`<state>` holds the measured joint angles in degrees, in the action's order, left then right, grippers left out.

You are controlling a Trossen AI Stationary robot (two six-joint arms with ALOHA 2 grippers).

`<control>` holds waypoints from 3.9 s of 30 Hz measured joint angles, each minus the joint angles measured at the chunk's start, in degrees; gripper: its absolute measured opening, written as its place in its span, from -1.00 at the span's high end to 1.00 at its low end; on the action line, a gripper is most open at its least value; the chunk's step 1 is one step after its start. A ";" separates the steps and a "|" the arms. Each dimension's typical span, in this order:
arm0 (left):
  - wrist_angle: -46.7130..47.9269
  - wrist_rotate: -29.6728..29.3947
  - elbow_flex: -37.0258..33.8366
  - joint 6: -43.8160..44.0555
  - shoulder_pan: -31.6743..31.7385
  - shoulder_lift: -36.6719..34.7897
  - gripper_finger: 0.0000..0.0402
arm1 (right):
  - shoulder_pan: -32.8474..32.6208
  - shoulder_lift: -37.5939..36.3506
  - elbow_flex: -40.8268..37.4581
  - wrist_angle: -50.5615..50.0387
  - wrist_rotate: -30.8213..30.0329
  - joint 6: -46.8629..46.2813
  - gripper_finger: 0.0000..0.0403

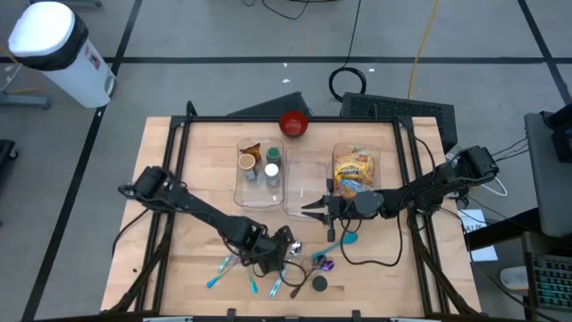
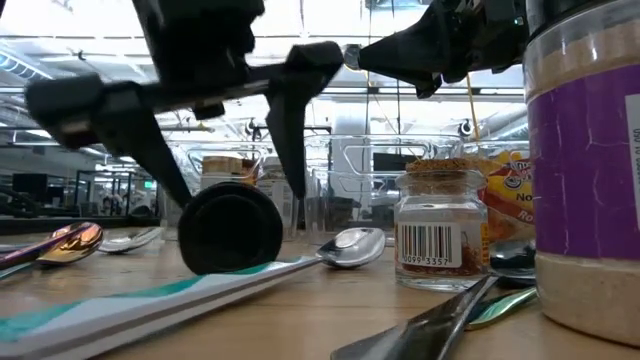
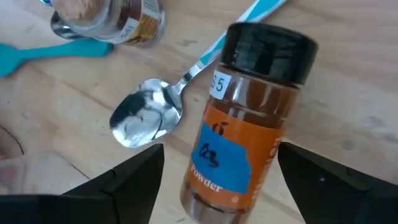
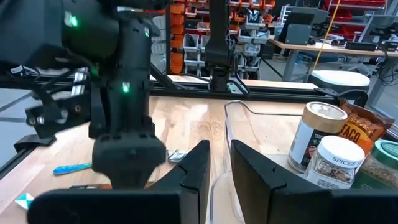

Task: Pick & Place Food Item
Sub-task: Put the orange seasoning bottle into the left transparent bin

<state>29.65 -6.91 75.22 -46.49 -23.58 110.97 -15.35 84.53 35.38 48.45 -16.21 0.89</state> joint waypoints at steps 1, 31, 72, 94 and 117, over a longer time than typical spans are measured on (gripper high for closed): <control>-0.50 -0.01 0.00 -0.23 0.28 0.28 -0.60 | -0.01 0.00 0.00 0.00 0.01 -0.01 0.71; 4.09 15.29 0.01 35.70 7.34 -7.28 0.13 | -0.01 0.00 0.00 -0.19 0.02 -0.07 0.71; -93.96 -1.63 -28.86 41.91 13.23 -12.39 0.07 | 0.03 -9.37 -0.10 -0.51 -0.13 2.11 0.70; -92.44 -0.16 -28.48 39.96 15.00 -11.99 0.09 | 0.01 -9.73 0.07 9.46 0.24 2.46 -0.64; -90.92 -0.45 -28.48 45.13 16.54 -12.05 0.08 | 4.37 -0.92 3.45 13.32 5.27 -1.69 -0.06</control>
<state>-61.27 -7.36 46.74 -1.36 -7.03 98.92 -10.98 83.61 38.82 61.77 -10.95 -0.80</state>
